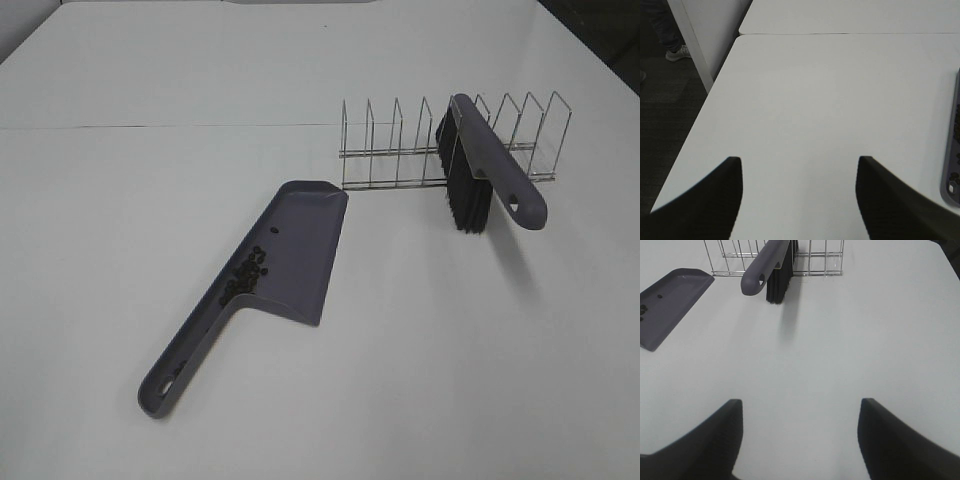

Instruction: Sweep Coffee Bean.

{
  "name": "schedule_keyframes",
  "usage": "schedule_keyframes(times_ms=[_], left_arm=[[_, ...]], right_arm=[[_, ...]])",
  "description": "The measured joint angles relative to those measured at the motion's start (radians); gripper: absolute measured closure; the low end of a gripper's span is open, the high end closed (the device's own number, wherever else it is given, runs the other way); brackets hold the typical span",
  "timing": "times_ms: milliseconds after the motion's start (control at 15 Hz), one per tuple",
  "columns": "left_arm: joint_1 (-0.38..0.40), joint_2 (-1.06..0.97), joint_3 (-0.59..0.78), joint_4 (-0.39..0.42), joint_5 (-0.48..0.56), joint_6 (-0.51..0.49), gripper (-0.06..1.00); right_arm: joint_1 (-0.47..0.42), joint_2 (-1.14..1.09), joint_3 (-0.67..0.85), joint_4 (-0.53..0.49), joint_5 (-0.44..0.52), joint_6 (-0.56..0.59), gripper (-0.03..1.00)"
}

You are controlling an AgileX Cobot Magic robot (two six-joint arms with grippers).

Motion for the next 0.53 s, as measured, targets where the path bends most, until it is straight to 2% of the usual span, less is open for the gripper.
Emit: schedule_keyframes(times_ms=[533], left_arm=[[0.000, 0.000, 0.000, 0.000, 0.000, 0.000, 0.36]], right_arm=[[0.000, 0.000, 0.000, 0.000, 0.000, 0.000, 0.40]])
